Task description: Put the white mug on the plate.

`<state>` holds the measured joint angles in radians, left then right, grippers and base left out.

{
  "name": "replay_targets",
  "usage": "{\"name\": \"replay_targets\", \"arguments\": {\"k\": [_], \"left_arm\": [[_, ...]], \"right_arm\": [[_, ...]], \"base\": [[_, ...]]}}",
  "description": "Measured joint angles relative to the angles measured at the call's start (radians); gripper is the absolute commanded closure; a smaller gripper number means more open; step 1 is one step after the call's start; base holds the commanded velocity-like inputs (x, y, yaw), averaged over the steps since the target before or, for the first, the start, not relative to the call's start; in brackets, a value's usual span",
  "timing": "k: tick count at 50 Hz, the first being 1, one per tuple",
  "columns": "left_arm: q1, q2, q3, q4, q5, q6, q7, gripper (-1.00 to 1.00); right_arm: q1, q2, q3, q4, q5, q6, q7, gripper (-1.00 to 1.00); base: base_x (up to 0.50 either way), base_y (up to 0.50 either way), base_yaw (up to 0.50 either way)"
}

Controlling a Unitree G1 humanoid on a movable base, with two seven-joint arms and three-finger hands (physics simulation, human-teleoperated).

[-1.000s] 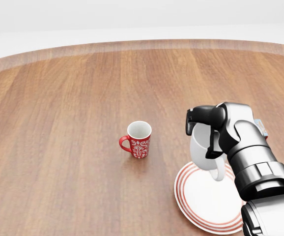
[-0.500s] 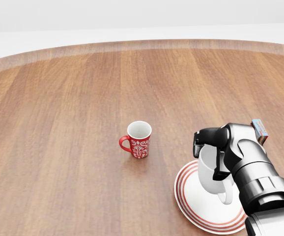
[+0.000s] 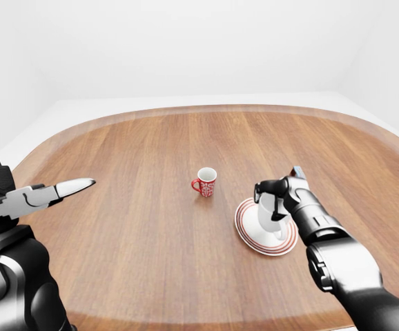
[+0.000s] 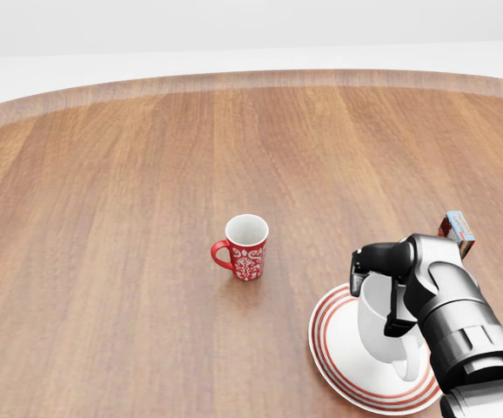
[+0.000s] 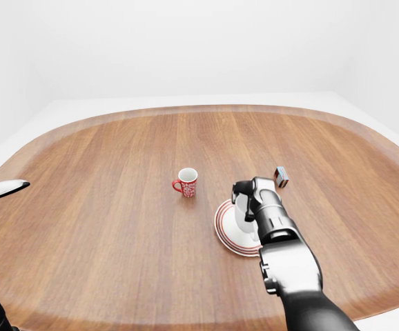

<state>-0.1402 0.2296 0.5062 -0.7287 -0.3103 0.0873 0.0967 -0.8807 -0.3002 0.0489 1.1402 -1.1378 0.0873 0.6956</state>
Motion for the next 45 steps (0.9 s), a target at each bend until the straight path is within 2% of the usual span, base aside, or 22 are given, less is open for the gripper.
{"name": "replay_targets", "arguments": {"k": [24,30,31,42,45], "left_arm": [[0.001,-0.001,0.002,-0.003,0.0,0.0,-0.001,-1.0],[0.001,0.0,0.002,-0.001,0.0,0.0,-0.001,-1.0],[0.001,0.0,0.002,-0.001,0.0,0.0,-0.001,-1.0],[0.0,0.001,0.002,0.004,0.0,0.0,-0.002,-1.0],[0.0,0.001,0.002,0.004,0.0,0.0,-0.002,-1.0]], "right_arm": [[0.006,0.014,0.004,0.017,0.025,0.0,-0.024,1.0],[0.005,0.016,0.004,0.02,0.024,0.0,-0.029,0.89],[0.005,0.016,0.004,0.02,0.023,0.0,-0.03,0.73],[0.005,0.017,0.004,0.019,0.012,0.0,-0.026,0.48],[0.005,0.017,0.003,0.018,0.007,0.0,-0.025,0.48]], "base": [[0.0,0.0,0.0],[0.0,0.0,0.0],[0.0,0.0,0.0],[0.0,0.0,0.0],[0.0,0.0,0.0]]}}
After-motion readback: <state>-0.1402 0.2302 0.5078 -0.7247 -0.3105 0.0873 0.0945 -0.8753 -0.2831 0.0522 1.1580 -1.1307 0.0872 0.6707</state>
